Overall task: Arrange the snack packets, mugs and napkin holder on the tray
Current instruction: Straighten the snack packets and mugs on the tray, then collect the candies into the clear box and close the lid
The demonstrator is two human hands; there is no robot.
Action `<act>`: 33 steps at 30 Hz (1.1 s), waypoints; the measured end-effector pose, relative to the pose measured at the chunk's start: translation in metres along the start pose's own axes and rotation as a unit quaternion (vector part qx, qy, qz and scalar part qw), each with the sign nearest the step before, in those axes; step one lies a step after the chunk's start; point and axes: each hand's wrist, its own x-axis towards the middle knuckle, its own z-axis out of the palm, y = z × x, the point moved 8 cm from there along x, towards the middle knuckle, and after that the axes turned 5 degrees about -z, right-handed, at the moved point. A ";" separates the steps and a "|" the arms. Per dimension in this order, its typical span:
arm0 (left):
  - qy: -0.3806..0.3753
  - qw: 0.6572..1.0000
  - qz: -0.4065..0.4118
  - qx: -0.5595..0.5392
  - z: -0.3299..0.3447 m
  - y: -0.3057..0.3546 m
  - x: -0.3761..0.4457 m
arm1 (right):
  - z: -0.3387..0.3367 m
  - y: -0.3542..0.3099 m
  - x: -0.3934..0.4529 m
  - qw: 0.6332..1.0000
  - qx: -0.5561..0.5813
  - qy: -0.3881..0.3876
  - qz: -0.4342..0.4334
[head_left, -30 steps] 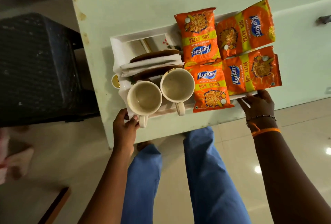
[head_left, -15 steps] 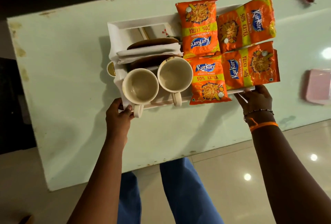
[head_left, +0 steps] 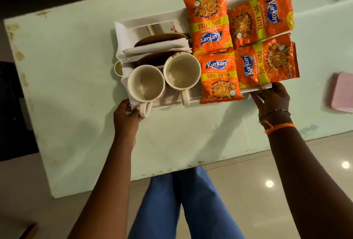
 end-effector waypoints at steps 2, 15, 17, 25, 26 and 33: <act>-0.001 0.996 -0.047 -0.070 0.003 -0.007 -0.005 | -0.004 0.003 -0.003 0.999 0.036 -0.001 0.019; -0.314 0.933 -0.176 0.006 0.166 -0.018 -0.173 | -0.118 -0.035 -0.022 0.996 -0.032 0.072 -0.035; -0.360 0.922 -0.139 0.037 0.183 -0.004 -0.183 | -0.122 -0.060 -0.017 0.972 -0.169 0.105 -0.128; -0.418 0.900 -0.111 0.057 0.296 0.027 -0.206 | -0.163 -0.105 0.080 0.847 -0.483 0.145 -0.170; -0.418 0.900 -0.111 0.057 0.312 0.030 -0.208 | -0.164 -0.105 0.094 0.837 -0.510 0.121 -0.157; -0.400 0.903 -0.126 0.097 0.407 0.034 -0.223 | -0.191 -0.121 0.151 0.852 -0.509 0.023 -0.121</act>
